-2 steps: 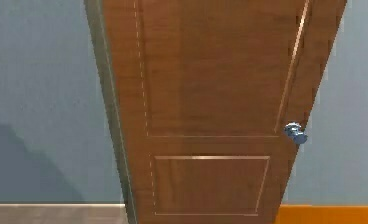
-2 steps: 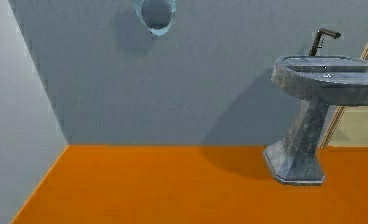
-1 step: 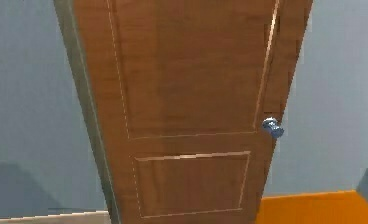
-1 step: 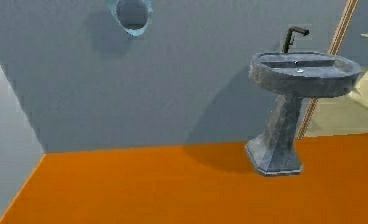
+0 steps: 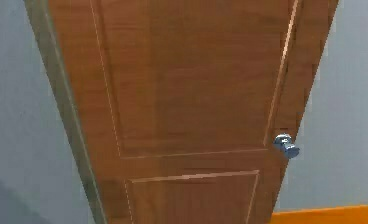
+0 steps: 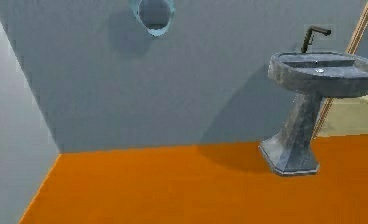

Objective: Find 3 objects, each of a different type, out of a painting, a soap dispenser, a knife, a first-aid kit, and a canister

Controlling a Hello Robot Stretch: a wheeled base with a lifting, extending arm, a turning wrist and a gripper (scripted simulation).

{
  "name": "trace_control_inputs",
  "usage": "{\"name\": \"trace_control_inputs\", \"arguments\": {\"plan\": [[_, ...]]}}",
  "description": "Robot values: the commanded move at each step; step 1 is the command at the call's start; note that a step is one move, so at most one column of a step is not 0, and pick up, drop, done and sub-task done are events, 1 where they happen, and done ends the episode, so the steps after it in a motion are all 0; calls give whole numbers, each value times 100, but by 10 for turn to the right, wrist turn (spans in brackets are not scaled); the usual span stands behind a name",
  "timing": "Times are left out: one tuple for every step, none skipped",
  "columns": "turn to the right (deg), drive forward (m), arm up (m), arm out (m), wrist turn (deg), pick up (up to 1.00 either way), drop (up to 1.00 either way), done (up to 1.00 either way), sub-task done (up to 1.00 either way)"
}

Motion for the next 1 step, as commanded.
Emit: {"name": "trace_control_inputs", "arguments": {"plan": [[-450,0,0,0,0,0,0,0,0]]}}
